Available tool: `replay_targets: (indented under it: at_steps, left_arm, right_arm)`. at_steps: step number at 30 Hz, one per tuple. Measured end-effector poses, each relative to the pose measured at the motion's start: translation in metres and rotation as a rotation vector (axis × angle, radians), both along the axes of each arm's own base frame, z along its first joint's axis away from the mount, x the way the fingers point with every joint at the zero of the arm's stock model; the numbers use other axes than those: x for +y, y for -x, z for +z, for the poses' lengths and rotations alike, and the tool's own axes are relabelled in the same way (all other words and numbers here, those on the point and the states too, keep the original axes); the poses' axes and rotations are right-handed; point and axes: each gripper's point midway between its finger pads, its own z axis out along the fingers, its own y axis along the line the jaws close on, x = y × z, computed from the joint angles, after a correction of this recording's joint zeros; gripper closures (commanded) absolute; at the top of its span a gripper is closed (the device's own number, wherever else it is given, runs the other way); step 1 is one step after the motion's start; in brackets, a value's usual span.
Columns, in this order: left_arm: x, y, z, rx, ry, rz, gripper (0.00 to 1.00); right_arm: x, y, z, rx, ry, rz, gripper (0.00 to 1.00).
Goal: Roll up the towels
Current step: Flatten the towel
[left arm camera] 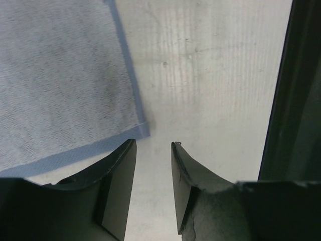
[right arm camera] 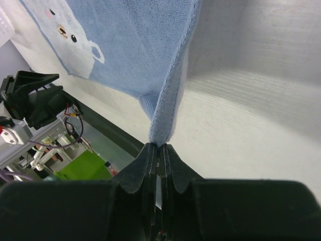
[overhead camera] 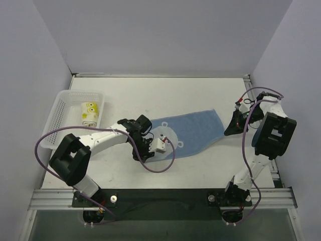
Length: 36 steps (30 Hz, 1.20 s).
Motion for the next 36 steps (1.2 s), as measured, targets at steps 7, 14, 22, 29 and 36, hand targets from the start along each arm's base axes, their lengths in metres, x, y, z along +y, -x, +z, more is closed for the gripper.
replay_targets:
  at_steps: [7,14,22,29,36]
  left_arm:
    - [0.003,0.010,-0.025,0.007,-0.078,-0.012,0.65]
    - [0.009,0.002,-0.036,-0.033,-0.098,-0.016,0.84]
    - [0.055,-0.003,-0.035,0.018,-0.136,0.054,0.65]
    - [0.076,-0.002,-0.010,0.092,-0.190,0.100,0.62]
    - [0.047,-0.075,0.019,0.005,-0.092,0.310,0.64]
  right_arm:
    - [-0.004,0.007,-0.006,0.011,0.035,0.019,1.00]
    - [0.000,0.034,-0.025,0.097,0.110,0.126,1.00]
    - [0.018,0.066,-0.033,0.161,0.149,0.359,0.49]
    - [0.007,0.022,-0.002,-0.005,0.195,0.385,0.58]
    - [0.022,-0.044,0.019,-0.199,0.278,0.372,0.73]
